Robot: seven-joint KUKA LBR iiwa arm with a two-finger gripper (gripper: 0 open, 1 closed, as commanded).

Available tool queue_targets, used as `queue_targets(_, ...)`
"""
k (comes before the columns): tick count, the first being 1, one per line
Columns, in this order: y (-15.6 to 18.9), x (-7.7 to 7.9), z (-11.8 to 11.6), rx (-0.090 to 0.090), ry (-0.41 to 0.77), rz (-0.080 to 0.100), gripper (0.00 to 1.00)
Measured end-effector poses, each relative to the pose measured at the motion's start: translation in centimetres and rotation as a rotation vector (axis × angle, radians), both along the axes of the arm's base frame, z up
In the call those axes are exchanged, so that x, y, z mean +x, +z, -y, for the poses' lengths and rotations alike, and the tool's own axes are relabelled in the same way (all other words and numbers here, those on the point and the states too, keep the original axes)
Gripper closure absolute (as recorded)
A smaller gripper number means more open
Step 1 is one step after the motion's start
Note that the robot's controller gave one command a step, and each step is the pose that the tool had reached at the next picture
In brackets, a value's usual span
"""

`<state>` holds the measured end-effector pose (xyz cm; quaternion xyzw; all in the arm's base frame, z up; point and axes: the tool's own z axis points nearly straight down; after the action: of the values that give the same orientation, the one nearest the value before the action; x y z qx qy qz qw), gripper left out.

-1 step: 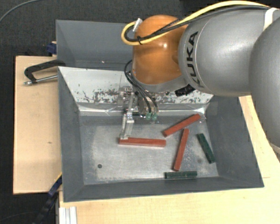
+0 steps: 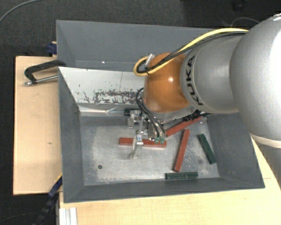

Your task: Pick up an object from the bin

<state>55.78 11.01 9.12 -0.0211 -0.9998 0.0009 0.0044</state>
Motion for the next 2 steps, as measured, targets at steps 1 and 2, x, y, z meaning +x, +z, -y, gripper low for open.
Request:
queue_targets(1, -2.18, 1.13, 2.92, 0.002, -0.035, 0.007, 0.0)
queue_targets(2, -2.05, 1.13, 2.75, 0.003, -0.033, 0.008, 1.0)
